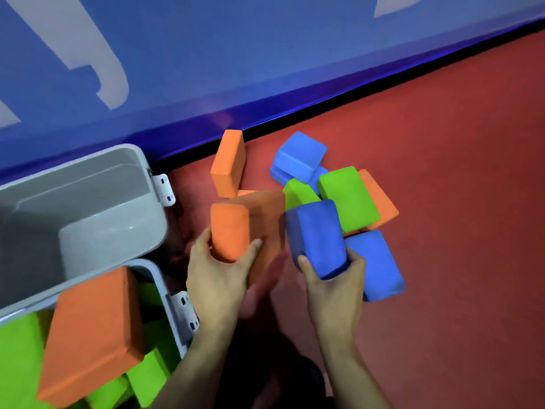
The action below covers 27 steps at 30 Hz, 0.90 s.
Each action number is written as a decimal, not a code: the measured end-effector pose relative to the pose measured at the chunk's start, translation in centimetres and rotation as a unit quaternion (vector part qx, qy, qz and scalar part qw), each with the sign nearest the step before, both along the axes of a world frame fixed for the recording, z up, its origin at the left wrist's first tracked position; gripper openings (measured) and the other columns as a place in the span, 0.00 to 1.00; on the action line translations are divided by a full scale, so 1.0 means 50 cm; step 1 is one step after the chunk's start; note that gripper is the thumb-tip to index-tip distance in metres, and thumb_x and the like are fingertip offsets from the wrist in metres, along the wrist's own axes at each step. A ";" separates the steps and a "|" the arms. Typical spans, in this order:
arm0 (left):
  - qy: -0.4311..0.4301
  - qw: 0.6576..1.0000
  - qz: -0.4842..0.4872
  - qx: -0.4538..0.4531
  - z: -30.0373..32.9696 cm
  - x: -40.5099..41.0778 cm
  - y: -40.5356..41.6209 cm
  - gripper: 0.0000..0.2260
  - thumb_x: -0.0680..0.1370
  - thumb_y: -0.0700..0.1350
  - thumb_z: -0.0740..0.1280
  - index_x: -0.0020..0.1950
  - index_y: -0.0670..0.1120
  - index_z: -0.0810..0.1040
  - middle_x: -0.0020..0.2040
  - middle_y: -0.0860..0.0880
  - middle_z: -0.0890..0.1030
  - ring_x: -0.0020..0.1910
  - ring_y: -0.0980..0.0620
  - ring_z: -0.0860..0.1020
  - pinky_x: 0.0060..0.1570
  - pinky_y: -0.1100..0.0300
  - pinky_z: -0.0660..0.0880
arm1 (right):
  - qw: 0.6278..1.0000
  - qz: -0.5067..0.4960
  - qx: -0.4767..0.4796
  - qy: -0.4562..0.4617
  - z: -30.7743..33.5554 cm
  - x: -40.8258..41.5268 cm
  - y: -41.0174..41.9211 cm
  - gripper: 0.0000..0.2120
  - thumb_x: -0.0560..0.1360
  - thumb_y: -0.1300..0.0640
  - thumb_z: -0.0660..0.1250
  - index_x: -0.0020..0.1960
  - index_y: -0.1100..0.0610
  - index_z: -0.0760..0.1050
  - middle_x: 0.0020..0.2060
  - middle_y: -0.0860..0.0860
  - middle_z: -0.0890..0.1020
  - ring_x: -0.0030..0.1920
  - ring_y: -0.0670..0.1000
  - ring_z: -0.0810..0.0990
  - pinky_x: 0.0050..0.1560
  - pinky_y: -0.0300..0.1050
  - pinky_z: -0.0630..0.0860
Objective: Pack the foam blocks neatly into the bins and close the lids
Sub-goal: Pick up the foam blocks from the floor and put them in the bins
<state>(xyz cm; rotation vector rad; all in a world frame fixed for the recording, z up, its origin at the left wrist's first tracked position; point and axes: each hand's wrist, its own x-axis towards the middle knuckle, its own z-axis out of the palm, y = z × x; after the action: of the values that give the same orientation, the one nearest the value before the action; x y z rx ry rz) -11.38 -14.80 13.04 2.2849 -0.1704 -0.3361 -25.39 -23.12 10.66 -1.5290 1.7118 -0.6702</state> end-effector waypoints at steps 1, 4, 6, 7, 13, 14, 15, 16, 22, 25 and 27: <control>-0.002 1.000 0.011 -0.003 0.030 0.016 0.006 0.39 0.63 0.69 0.77 0.70 0.57 0.74 0.64 0.55 0.80 0.63 0.52 0.79 0.63 0.50 0.76 | 1.000 0.022 0.002 0.009 0.038 0.014 -0.002 0.33 0.63 0.41 0.80 0.62 0.49 0.70 0.52 0.46 0.77 0.56 0.53 0.78 0.53 0.53 0.77; 0.001 0.999 0.049 0.001 0.153 0.073 0.025 0.38 0.65 0.68 0.78 0.71 0.55 0.73 0.67 0.56 0.79 0.65 0.52 0.77 0.61 0.56 0.72 | 0.996 0.080 0.019 0.028 0.170 0.058 -0.010 0.32 0.64 0.42 0.80 0.61 0.49 0.70 0.50 0.43 0.75 0.55 0.50 0.78 0.51 0.51 0.75; 0.003 0.998 0.069 0.003 0.246 0.110 0.045 0.38 0.65 0.69 0.77 0.71 0.55 0.73 0.66 0.55 0.79 0.65 0.51 0.77 0.62 0.54 0.75 | 0.993 0.113 0.030 0.022 0.267 0.091 -0.008 0.30 0.64 0.43 0.81 0.59 0.47 0.69 0.49 0.43 0.75 0.53 0.51 0.77 0.50 0.50 0.74; 0.002 0.997 0.075 0.005 0.295 0.128 0.058 0.39 0.64 0.69 0.77 0.70 0.55 0.73 0.65 0.55 0.79 0.64 0.51 0.78 0.62 0.51 0.76 | 0.991 0.129 0.031 0.017 0.317 0.111 -0.006 0.30 0.63 0.44 0.81 0.58 0.47 0.69 0.49 0.44 0.76 0.53 0.52 0.78 0.50 0.51 0.75; 0.009 0.992 0.124 0.015 0.569 0.246 0.161 0.37 0.64 0.72 0.74 0.68 0.55 0.75 0.62 0.54 0.81 0.60 0.52 0.80 0.58 0.51 0.78 | 0.965 0.261 0.029 0.018 0.612 0.267 0.017 0.28 0.64 0.47 0.81 0.57 0.49 0.70 0.47 0.45 0.77 0.50 0.54 0.79 0.47 0.49 0.74; 0.014 0.991 0.135 0.018 0.601 0.265 0.182 0.37 0.64 0.74 0.73 0.67 0.56 0.75 0.60 0.54 0.81 0.58 0.51 0.80 0.57 0.51 0.79 | 0.958 0.285 0.018 0.022 0.651 0.295 0.025 0.28 0.64 0.48 0.82 0.58 0.51 0.71 0.47 0.45 0.76 0.49 0.54 0.78 0.47 0.49 0.74; 0.021 0.989 0.145 0.021 0.628 0.285 0.203 0.38 0.63 0.76 0.72 0.66 0.56 0.75 0.59 0.55 0.82 0.57 0.52 0.81 0.55 0.50 0.79 | 0.953 0.302 0.010 0.026 0.684 0.323 0.033 0.29 0.64 0.49 0.82 0.58 0.54 0.72 0.46 0.45 0.76 0.48 0.54 0.78 0.46 0.48 0.73; 0.026 0.988 0.153 0.023 0.650 0.304 0.224 0.38 0.63 0.78 0.70 0.65 0.56 0.75 0.57 0.55 0.82 0.55 0.52 0.82 0.54 0.49 0.80 | 0.948 0.315 0.008 0.031 0.711 0.349 0.042 0.29 0.64 0.50 0.82 0.59 0.56 0.72 0.45 0.46 0.75 0.48 0.55 0.78 0.45 0.46 0.71; 0.007 0.978 0.207 0.028 0.716 0.413 0.342 0.37 0.64 0.77 0.70 0.64 0.54 0.77 0.55 0.53 0.83 0.54 0.49 0.81 0.51 0.49 0.80 | 0.914 0.400 0.014 0.060 0.756 0.492 0.094 0.32 0.65 0.43 0.81 0.61 0.52 0.71 0.53 0.47 0.78 0.55 0.56 0.80 0.50 0.47 0.75; 0.004 0.976 0.213 0.051 0.685 0.485 0.394 0.40 0.64 0.80 0.67 0.66 0.56 0.75 0.56 0.54 0.81 0.56 0.50 0.81 0.52 0.47 0.80 | 0.897 0.437 0.012 0.067 0.724 0.578 0.114 0.33 0.64 0.40 0.80 0.61 0.51 0.71 0.53 0.48 0.79 0.55 0.56 0.80 0.51 0.52 0.78; 0.000 0.974 0.219 0.064 0.646 0.533 0.423 0.38 0.66 0.76 0.69 0.68 0.54 0.75 0.59 0.51 0.81 0.58 0.48 0.80 0.54 0.47 0.79 | 0.884 0.460 0.015 0.080 0.676 0.636 0.121 0.34 0.64 0.38 0.79 0.61 0.52 0.71 0.54 0.48 0.80 0.55 0.55 0.80 0.50 0.52 0.78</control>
<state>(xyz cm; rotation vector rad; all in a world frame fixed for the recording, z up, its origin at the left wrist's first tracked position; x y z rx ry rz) 15.26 6.33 45.34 2.3701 0.3619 -0.1176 6.41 -17.05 44.45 -2.1463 0.8815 -0.0109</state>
